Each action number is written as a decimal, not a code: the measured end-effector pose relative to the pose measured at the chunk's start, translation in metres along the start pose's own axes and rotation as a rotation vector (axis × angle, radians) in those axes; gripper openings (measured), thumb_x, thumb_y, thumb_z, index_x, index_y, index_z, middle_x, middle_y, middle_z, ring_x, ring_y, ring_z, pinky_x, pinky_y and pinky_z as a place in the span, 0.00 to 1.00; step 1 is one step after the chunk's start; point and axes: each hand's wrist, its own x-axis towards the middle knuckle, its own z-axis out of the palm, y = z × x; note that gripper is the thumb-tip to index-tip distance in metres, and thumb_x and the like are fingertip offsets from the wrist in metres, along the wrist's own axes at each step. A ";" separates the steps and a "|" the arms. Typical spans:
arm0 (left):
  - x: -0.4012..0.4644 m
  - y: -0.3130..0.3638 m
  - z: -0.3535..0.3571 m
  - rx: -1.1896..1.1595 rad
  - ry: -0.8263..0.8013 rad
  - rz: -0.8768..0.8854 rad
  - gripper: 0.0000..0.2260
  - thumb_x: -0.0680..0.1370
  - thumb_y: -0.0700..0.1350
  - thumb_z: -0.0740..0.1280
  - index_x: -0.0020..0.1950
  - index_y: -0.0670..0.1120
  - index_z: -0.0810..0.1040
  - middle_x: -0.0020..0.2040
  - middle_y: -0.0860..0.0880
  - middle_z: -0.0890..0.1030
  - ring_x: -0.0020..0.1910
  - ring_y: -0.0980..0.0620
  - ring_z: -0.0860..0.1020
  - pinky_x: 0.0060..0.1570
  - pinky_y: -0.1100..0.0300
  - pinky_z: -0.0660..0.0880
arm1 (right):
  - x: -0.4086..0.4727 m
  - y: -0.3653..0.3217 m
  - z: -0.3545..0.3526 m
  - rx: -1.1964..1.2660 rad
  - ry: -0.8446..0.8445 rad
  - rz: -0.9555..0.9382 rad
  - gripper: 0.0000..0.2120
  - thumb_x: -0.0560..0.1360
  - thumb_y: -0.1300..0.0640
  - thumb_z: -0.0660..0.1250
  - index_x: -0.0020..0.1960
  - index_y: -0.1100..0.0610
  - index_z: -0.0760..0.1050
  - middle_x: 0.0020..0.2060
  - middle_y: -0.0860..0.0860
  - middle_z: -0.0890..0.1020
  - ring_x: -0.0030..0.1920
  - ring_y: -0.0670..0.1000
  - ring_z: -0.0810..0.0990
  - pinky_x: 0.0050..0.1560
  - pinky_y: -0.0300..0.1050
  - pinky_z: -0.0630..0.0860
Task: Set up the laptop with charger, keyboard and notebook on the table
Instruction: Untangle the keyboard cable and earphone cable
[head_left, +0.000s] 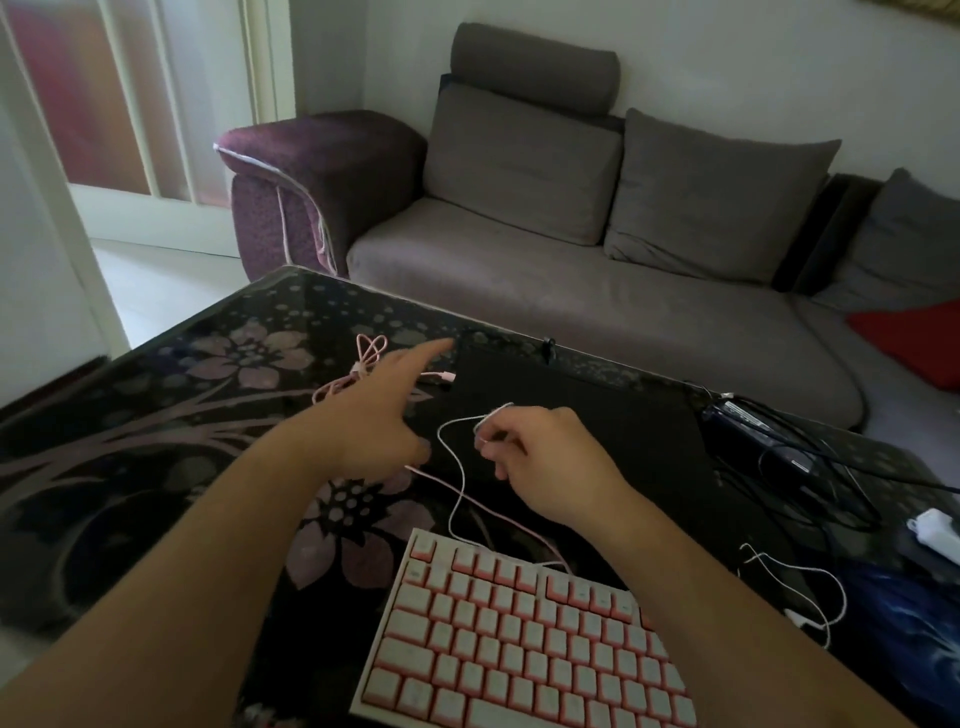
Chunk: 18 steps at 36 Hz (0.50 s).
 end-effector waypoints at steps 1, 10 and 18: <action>0.000 0.004 0.002 -0.055 0.025 0.087 0.42 0.77 0.41 0.74 0.81 0.65 0.56 0.81 0.58 0.60 0.75 0.55 0.66 0.62 0.65 0.72 | 0.006 -0.007 0.000 -0.017 -0.017 -0.024 0.10 0.85 0.56 0.65 0.60 0.45 0.81 0.44 0.41 0.80 0.45 0.41 0.81 0.50 0.45 0.80; 0.016 -0.017 0.001 -0.422 0.053 0.038 0.14 0.86 0.52 0.61 0.51 0.48 0.84 0.40 0.46 0.86 0.38 0.47 0.85 0.45 0.51 0.83 | 0.045 -0.038 -0.004 0.353 -0.092 -0.031 0.13 0.85 0.62 0.62 0.50 0.52 0.83 0.40 0.53 0.87 0.32 0.46 0.80 0.33 0.38 0.74; 0.025 -0.037 -0.018 0.093 0.328 -0.229 0.14 0.85 0.52 0.61 0.49 0.48 0.84 0.43 0.49 0.83 0.41 0.52 0.81 0.45 0.54 0.80 | 0.078 -0.043 0.008 0.324 0.113 0.102 0.09 0.85 0.56 0.63 0.52 0.51 0.82 0.38 0.50 0.87 0.33 0.43 0.81 0.38 0.40 0.74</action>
